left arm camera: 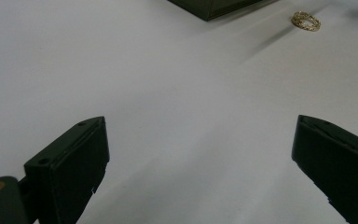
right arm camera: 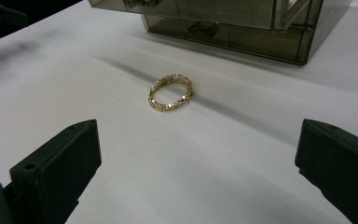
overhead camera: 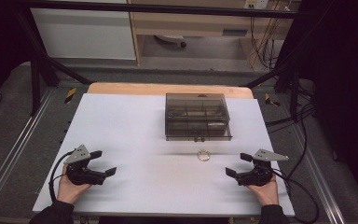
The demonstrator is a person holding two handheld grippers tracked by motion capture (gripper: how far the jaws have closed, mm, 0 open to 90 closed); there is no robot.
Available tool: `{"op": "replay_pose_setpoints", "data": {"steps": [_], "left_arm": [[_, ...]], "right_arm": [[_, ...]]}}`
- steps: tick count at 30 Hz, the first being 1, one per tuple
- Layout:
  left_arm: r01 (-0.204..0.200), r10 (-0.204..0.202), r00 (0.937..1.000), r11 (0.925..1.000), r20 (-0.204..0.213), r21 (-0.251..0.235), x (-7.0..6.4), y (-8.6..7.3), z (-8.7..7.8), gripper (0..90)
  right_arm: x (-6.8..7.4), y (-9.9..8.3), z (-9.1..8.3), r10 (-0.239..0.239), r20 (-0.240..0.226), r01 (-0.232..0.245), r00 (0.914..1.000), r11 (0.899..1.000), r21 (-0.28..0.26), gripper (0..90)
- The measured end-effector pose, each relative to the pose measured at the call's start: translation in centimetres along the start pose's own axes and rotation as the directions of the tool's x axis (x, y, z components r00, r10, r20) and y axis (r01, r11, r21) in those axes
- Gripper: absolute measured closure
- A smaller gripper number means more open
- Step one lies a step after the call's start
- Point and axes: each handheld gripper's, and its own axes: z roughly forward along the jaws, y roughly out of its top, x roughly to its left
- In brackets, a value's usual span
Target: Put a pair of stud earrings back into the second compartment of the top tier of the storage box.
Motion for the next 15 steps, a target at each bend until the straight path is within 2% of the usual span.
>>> {"op": "replay_pose_setpoints", "data": {"steps": [15], "left_arm": [[0.002, -0.002, 1.0000, 1.0000, -0.005, 0.003, 0.11, -0.12, -0.06, 4.1]], "right_arm": [[0.17, 0.20, 0.25, -0.008, 0.017, 0.008, 0.9998, 1.000, 0.019, 1.0]]}}
